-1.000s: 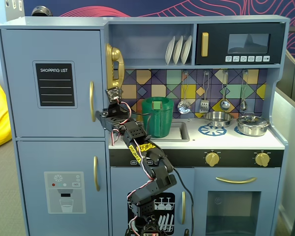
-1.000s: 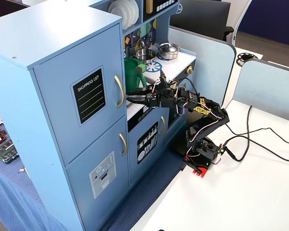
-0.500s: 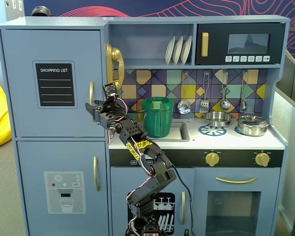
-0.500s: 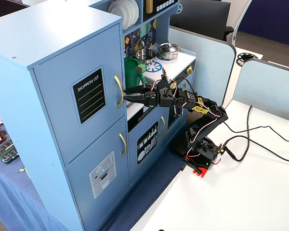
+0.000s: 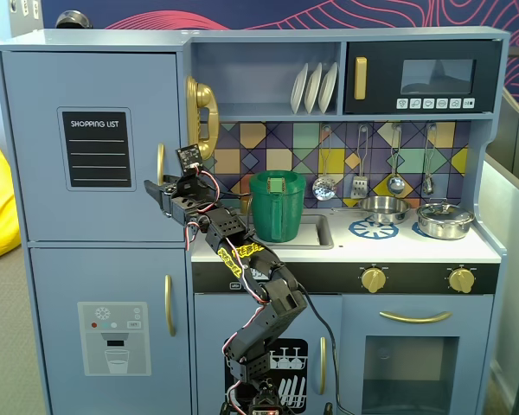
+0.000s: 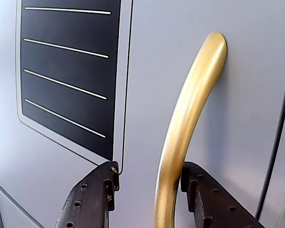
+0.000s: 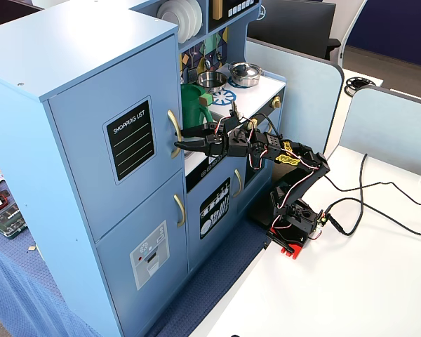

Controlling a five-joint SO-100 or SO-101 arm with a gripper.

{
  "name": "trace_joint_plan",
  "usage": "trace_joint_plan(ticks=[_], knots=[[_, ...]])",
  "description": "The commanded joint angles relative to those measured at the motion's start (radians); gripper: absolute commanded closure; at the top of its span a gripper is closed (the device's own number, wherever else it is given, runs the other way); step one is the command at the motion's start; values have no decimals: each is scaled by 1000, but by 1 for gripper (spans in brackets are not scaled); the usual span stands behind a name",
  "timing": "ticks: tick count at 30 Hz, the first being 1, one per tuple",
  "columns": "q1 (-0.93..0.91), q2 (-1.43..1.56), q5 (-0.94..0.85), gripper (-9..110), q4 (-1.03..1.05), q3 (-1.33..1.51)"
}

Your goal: Open the left cabinet door

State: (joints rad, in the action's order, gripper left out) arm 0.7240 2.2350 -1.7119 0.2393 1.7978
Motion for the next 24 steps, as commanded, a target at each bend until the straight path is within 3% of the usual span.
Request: trace_joint_plan(ticks=[1, 15, 24], knots=[[46, 0, 6, 93, -43, -61], [199, 60, -35, 93, -49, -8], [163, 256, -29, 92, 54, 121]])
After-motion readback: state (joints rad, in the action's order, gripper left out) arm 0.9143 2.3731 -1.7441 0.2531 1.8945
